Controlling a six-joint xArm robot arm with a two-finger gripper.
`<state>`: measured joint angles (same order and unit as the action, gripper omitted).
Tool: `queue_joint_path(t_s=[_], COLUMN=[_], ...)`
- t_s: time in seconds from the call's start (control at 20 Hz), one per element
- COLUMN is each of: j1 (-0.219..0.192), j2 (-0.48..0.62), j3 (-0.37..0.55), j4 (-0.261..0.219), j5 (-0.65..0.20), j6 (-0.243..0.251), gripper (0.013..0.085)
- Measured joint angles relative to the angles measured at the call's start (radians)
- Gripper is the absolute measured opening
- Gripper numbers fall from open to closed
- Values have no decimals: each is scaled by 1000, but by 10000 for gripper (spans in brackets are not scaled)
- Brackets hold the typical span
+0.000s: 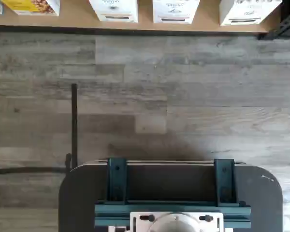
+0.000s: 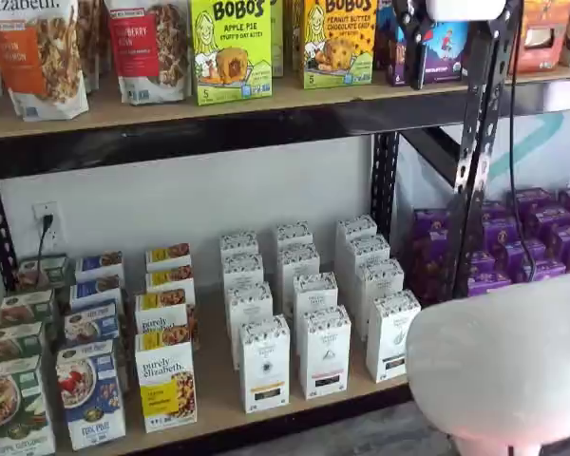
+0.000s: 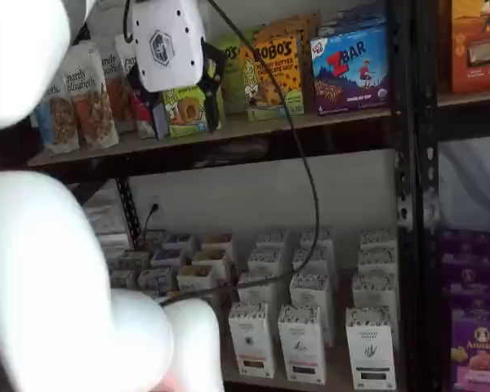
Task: Pick up the white box with a green strip in the middle, on the bottom shelf, the sixth box from the left
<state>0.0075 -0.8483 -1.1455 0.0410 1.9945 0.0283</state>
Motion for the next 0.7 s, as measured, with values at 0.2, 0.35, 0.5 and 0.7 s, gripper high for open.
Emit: queue_joint_path(t_s=[0.2, 0.35, 0.5, 0.7], j1=[29, 33, 30, -4], j2=[-22, -23, -31, -71], j3=[20, 27, 63, 172], j4=[-35, -50, -65, -84], j5=[-40, -50, -79, -188], j6=[15, 14, 7, -26], gripper=[850, 850, 850, 850])
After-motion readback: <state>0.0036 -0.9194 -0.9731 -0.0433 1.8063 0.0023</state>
